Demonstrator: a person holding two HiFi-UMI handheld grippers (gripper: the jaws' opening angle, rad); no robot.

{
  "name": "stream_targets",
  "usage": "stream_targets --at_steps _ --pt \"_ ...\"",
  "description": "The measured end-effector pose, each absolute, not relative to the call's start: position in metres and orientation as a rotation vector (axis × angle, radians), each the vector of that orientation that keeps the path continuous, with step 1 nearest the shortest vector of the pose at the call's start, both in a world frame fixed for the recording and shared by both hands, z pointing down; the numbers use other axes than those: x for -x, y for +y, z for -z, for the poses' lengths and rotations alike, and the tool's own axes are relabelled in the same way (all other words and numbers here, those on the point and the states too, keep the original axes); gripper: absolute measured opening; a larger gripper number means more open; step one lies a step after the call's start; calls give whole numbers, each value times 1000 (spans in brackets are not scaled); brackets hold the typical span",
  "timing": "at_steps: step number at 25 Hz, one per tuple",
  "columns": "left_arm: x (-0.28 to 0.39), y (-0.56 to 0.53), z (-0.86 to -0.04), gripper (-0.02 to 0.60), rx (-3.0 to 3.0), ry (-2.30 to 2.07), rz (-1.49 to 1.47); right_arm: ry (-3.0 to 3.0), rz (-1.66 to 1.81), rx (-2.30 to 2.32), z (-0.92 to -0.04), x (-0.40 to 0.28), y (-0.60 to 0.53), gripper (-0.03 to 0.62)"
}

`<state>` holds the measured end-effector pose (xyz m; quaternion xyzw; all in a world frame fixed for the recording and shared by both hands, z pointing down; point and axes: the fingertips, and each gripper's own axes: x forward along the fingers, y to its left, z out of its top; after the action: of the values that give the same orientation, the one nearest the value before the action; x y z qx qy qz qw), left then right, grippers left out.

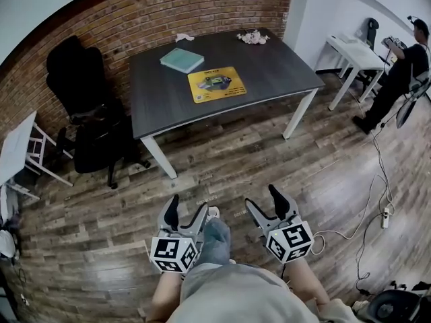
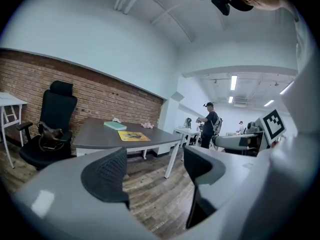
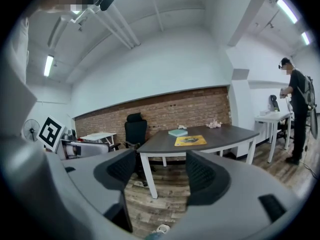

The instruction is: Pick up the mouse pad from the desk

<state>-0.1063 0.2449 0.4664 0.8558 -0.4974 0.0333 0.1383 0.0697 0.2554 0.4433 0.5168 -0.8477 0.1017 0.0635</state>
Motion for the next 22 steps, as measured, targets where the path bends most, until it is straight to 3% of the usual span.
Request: stream_targets --at_steps 22 --pt "117 -61 -459 340 -2538 -1331 -152 -2463 -298 -1640 -436 -51 -51 321"
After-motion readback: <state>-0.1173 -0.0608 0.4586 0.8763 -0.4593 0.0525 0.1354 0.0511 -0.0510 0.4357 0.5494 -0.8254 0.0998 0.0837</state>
